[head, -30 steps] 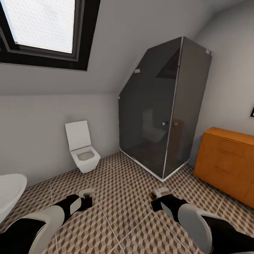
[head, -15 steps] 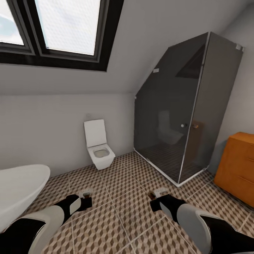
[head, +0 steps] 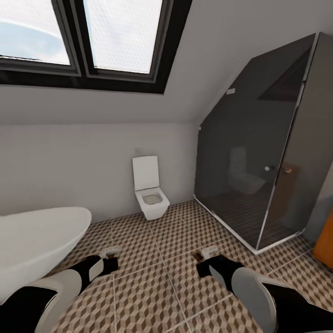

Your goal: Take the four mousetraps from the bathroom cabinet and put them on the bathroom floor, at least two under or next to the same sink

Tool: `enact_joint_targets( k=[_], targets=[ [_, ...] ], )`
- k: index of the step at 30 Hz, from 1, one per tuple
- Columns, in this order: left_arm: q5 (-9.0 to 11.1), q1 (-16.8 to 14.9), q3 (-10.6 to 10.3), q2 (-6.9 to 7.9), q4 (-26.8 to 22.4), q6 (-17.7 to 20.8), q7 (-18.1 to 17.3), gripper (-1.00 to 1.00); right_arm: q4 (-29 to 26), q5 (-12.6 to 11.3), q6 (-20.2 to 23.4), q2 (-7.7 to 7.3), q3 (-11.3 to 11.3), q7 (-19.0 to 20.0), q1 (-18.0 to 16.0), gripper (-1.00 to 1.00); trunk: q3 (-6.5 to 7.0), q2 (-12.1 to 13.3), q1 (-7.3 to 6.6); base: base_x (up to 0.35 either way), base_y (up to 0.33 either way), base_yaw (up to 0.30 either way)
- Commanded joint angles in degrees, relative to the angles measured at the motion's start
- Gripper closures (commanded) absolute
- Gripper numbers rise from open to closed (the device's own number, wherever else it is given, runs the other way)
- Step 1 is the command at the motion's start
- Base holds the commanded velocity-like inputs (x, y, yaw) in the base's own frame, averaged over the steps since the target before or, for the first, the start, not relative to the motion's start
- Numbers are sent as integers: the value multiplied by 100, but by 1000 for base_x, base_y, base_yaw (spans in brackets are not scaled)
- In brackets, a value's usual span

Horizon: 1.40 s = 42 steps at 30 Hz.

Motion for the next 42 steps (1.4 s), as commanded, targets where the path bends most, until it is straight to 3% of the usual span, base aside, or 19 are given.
enact_joint_targets(
  k=[1, 10, 26, 30, 42],
  targets=[
    [55, -4, -48, 25, 1, -23, -8, 100, 4, 51, 17, -1, -46, 8, -6, 100, -7, -5, 0, 0, 0, 300],
    [157, -4, -48, 67, 5, -99, -13, 100, 5, 49, 17, -1, -46, 8, -5, 100, -7, -5, 0, 0, 0, 300],
    [121, -4, -49, 54, -13, -106, -12, 100, 0, 49, 15, -2, -46, -7, -6, 100, -9, -5, 0, 0, 0, 292],
    [58, -4, -53, -58, -66, -87, -6, 100, -3, 43, -43, -44, -53, -17, -6, 100, -9, -5, 0, 0, 0, 65],
    [39, -4, -57, -106, -76, -101, 3, 100, -4, 15, -29, -68, -55, -69, -8, 100, -9, -5, 0, 0, 0, -137]
  ],
)
